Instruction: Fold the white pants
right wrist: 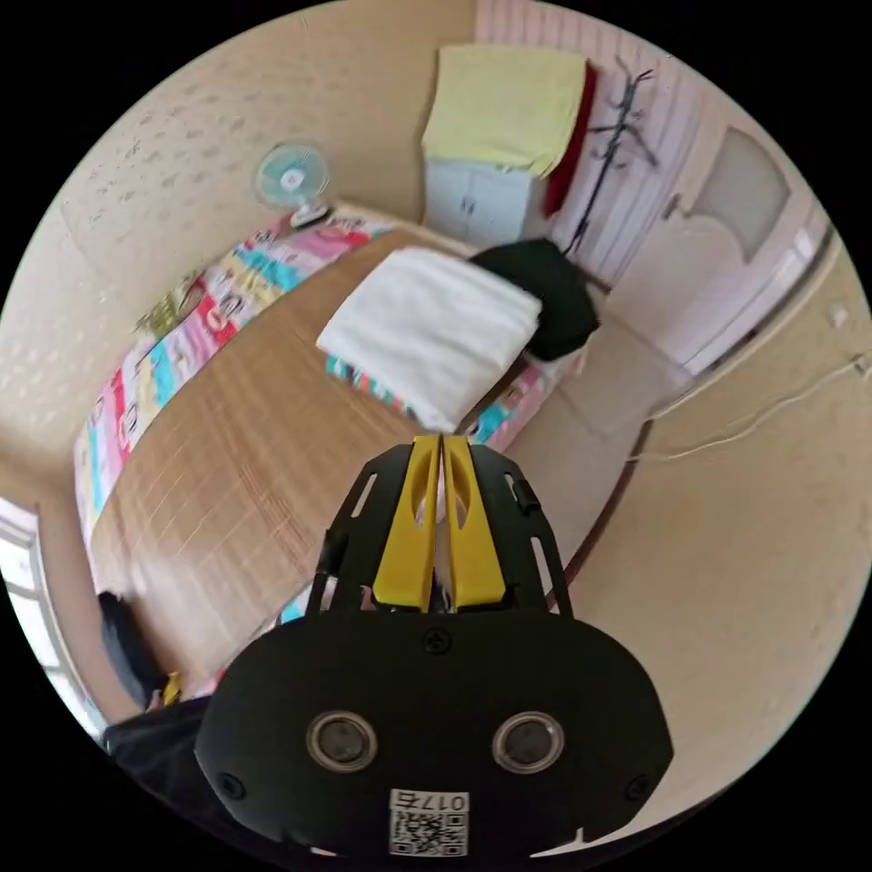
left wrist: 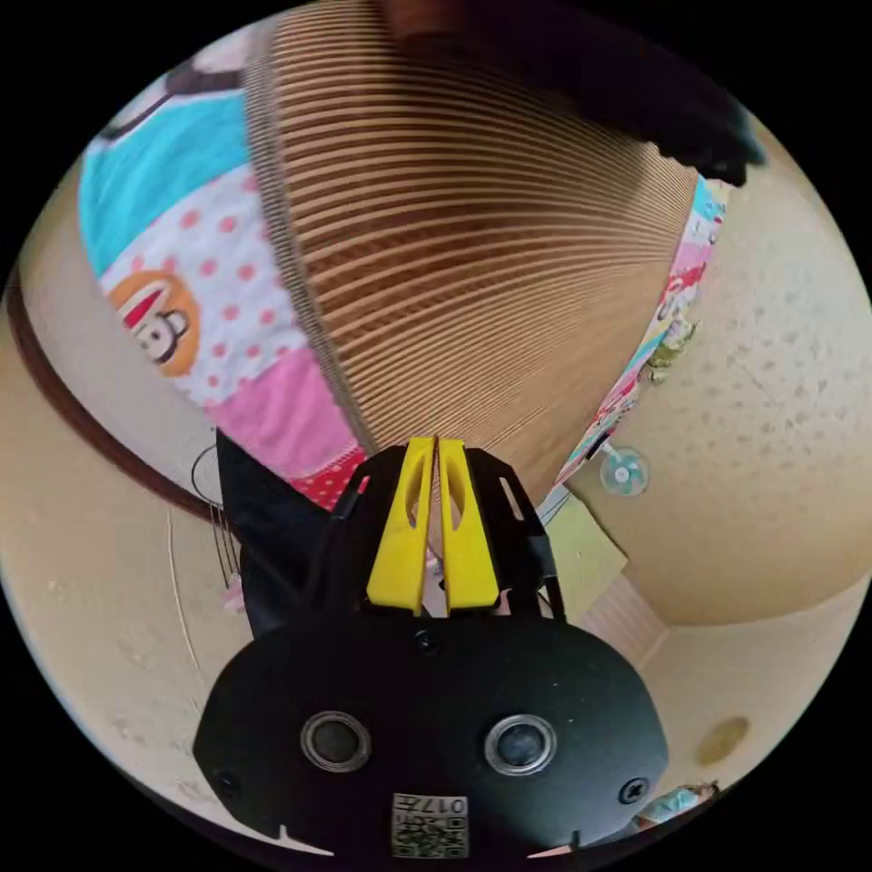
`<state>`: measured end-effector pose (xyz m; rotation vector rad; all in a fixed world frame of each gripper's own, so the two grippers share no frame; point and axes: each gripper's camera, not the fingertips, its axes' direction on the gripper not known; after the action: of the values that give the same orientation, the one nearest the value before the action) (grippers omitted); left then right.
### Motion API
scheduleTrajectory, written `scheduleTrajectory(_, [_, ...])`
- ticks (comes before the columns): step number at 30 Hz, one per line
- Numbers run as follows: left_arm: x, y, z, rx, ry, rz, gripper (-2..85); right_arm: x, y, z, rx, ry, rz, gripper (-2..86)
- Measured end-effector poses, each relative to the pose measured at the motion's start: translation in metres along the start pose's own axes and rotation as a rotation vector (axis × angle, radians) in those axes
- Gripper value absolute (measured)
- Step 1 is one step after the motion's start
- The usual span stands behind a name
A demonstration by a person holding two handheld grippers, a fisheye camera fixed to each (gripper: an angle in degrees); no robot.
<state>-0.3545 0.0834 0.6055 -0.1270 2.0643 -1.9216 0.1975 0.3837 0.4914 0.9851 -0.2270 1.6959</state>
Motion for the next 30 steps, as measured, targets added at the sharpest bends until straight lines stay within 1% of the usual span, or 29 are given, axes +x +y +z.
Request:
scheduleTrajectory(1, [0.041,-0.003,0.009,-0.027,0.009,0.109,-1.0,-0.006,0.001,-0.006,0.024,0.011,0.008,0.4])
scheduleTrajectory(2, [0.073,0.002,0.020,-0.044,0.035,0.172,-1.0,-0.015,0.003,-0.012,0.041,-0.004,0.008,0.4])
scheduleTrajectory(4, [0.106,0.021,0.035,-0.040,0.099,0.201,-1.0,-0.022,0.005,-0.011,0.010,-0.085,-0.001,0.4])
scheduleTrajectory(6, [0.126,0.047,0.055,-0.053,0.251,0.237,-1.0,-0.022,0.011,-0.003,-0.034,-0.202,0.028,0.4])
scheduleTrajectory(7, [0.132,0.067,0.073,-0.081,0.386,0.247,-1.0,-0.020,0.013,0.000,-0.041,-0.230,0.036,0.4])
scheduleTrajectory(8, [0.129,0.089,0.093,-0.117,0.526,0.206,-1.0,-0.016,0.016,0.007,-0.056,-0.277,0.056,0.4])
scheduleTrajectory(9, [0.124,0.101,0.104,-0.137,0.602,0.165,-1.0,-0.011,0.019,0.014,-0.073,-0.310,0.078,0.4])
scheduleTrajectory(11, [0.094,0.152,0.156,-0.224,0.945,-0.102,-1.0,-0.005,0.020,0.024,-0.100,-0.363,0.091,0.5])
scheduleTrajectory(12, [0.087,0.166,0.168,-0.240,1.027,-0.168,-1.0,-0.003,0.020,0.029,-0.113,-0.396,0.090,0.6])
scheduleTrajectory(13, [0.078,0.191,0.188,-0.255,1.150,-0.249,-1.0,-0.001,0.019,0.032,-0.120,-0.410,0.087,0.6])
scheduleTrajectory(14, [0.074,0.209,0.200,-0.273,1.192,-0.257,-1.0,0.001,0.016,0.037,-0.137,-0.429,0.085,0.8])
scheduleTrajectory(15, [0.073,0.216,0.204,-0.286,1.184,-0.240,-1.0,0.005,0.012,0.043,-0.164,-0.432,0.099,0.9])
scheduleTrajectory(17, [0.077,0.235,0.209,-0.328,1.085,-0.148,-1.0,0.012,0.005,0.049,-0.179,-0.433,0.125,1.4])
scheduleTrajectory(18, [0.078,0.239,0.210,-0.331,1.076,-0.135,-1.0,0.016,-0.001,0.051,-0.172,-0.444,0.125,1.8])
scheduleTrajectory(21, [0.087,0.254,0.210,-0.308,1.169,-0.085,-1.0,0.024,-0.020,0.053,-0.143,-0.473,0.113,4.1])
scheduleTrajectory(23, [0.099,0.266,0.205,-0.294,1.196,-0.003,-1.0,0.024,-0.034,0.054,-0.138,-0.462,0.084,5.9])
scheduleTrajectory(25, [0.108,0.277,0.200,-0.281,1.201,0.051,-1.0,0.019,-0.051,0.055,-0.149,-0.423,0.040,7.3])
scheduleTrajectory(28, [0.117,0.300,0.202,-0.277,1.297,0.100,-1.0,0.006,-0.079,0.056,-0.154,-0.329,-0.062,9.6])
scheduleTrajectory(30, [0.119,0.313,0.206,-0.293,1.337,0.121,-1.0,-0.011,-0.101,0.070,-0.219,-0.274,-0.162,11.1])
